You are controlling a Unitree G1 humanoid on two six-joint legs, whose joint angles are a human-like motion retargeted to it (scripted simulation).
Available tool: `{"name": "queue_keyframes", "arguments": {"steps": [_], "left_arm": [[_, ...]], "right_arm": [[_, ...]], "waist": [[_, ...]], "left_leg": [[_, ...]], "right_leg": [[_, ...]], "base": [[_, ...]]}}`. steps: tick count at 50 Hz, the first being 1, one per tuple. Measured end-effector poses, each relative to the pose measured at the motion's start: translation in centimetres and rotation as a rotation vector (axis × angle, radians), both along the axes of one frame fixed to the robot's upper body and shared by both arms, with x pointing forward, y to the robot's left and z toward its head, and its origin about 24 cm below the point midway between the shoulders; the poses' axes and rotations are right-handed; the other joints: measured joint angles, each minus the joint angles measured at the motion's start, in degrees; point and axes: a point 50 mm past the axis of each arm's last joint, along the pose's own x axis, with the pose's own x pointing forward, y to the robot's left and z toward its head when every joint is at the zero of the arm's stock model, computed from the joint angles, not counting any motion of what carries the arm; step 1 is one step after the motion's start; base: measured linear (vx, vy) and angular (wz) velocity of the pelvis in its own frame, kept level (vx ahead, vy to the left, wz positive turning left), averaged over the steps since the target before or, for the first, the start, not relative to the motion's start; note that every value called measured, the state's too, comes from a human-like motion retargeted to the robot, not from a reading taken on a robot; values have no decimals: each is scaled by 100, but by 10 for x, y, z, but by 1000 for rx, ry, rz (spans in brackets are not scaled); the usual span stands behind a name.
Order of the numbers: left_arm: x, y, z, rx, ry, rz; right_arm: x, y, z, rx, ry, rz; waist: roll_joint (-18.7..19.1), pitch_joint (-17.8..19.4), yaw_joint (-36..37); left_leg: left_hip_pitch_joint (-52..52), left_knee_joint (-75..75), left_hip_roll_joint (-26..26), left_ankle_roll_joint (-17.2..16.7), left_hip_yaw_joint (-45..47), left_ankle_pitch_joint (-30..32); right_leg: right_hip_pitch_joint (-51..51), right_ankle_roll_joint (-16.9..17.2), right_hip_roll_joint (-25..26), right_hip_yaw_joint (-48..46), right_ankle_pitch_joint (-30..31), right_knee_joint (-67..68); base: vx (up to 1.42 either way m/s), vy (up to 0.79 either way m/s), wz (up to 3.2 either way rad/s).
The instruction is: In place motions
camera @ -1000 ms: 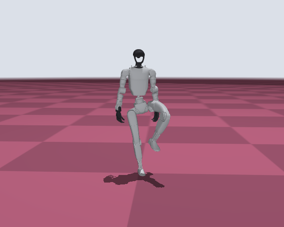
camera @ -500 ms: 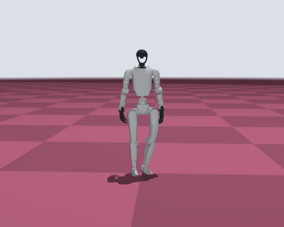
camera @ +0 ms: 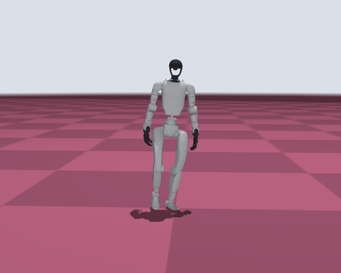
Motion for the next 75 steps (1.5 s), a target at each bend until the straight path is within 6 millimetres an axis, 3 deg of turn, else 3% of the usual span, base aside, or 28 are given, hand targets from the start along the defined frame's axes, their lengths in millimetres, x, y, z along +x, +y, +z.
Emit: {"name": "queue_keyframes", "arguments": {"steps": [8, 13, 16, 23, 27, 32, 35, 38, 40, 50, 53, 55, 59, 62, 68, 75], "left_arm": [[-7, -6, -1, -16, 22, -1], [-11, -11, -2, -30, 40, -2], [-13, -14, -3, -37, 47, -7], [-17, -14, -3, -36, 58, -23], [-26, -20, -4, -43, 74, -12], [-37, -21, -4, -45, 100, -1], [-44, -20, -3, -46, 123, -1], [-47, -16, -2, -42, 140, 5], [-49, -16, -2, -42, 145, 13], [-36, -8, -2, -30, 100, 5], [-35, -6, -1, -16, 95, 4], [-33, -6, -1, -23, 83, 20], [-29, -5, -1, -19, 61, 37], [-35, -8, -2, -31, 79, 45], [-50, -17, -2, -58, 126, 72], [-64, -22, -1, -66, 181, 78]], "right_arm": [[-1, -3, 1, -7, 5, -14], [-1, -5, 1, -13, 7, -14], [-1, -7, 1, -16, 7, -15], [-2, -4, 1, -9, 0, -18], [-9, -4, 1, -15, 7, -10], [-9, -4, 1, -17, 4, 1], [-7, -3, 1, -12, -1, -3], [-4, -2, 0, -3, -2, -2], [-4, -1, 0, -2, -1, -1], [13, -1, -1, 3, -52, 13], [12, -2, 0, 5, -49, -2], [12, -2, 0, 6, -45, -3], [18, -3, 0, 10, -63, -6], [18, -5, 0, 2, -59, 13], [19, -6, 1, -4, -57, -7], [9, -4, 1, -2, -25, -17]], "waist": [[405, 144, -329], [593, 227, -585], [622, 287, -625], [370, 187, -466], [350, 67, -289], [147, -56, -156], [-62, -103, -123], [-323, -121, 28], [-453, -166, 221], [-538, -97, 347], [-652, -67, 376], [-742, -48, 367], [-936, 186, 461], [-995, 214, 659], [-1035, 299, 1026], [-1456, 208, 1440]], "left_leg": [[-378, 140, 371, 113, -149, 110], [-540, 334, 550, 109, -324, 67], [-517, 393, 597, 108, -316, 45], [-279, 129, 395, 45, -64, 123], [-164, -37, 392, -8, 76, 168], [-50, -74, 217, -64, 256, 103], [43, -74, -8, -82, 326, 45], [184, -68, -246, -109, 499, -40], [252, -79, -341, -149, 686, -83], [-79, 764, -196, -267, 816, -305], [-521, 1730, -134, -156, 879, 14], [-997, 2648, -13, -66, 938, 579], [-2079, 4685, 541, 471, 1161, 1651], [-2947, 6186, 1019, 793, 1365, 1268], [-5037, 8989, 1743, 874, 1146, 582], [-6907, 10362, 1937, 764, 1162, 242]], "right_leg": [[-2422, -615, -174, -824, -381, 3227], [-3379, -798, -230, -1202, -482, 3945], [-3420, -810, -224, -1169, -492, 3901], [-2351, -599, -142, -611, -501, 2776], [-1174, -371, 216, -430, -267, 1264], [445, -8, 713, 442, 135, -1232], [1526, -146, 608, 616, 449, -2889], [2426, -274, 408, 248, -494, -4093], [2709, -391, 263, 23, -613, -4659], [2827, -470, 313, 427, -374, -5145], [2826, -559, 231, 598, -376, -5109], [2788, -627, 148, 701, -378, -5082], [2837, -734, 34, 761, -359, -5047], [2795, -767, 12, 726, -325, -5018], [2689, -869, 159, 846, -213, -5010], [2446, -1021, 125, 1457, -322, -4678]], "base": [[-6, -2, -2], [-1, 0, 12], [0, 0, 0], [3, 0, -13], [5, 1, -26], [7, 2, -18], [7, 3, -1], [8, 6, -29], [5, 8, -68], [-2, 5, -7], [1, 6, 15], [-4, 6, 25], [-3, 2, 16], [0, 5, -28], [-2, 0, -42], [2, 2, -37]]}}
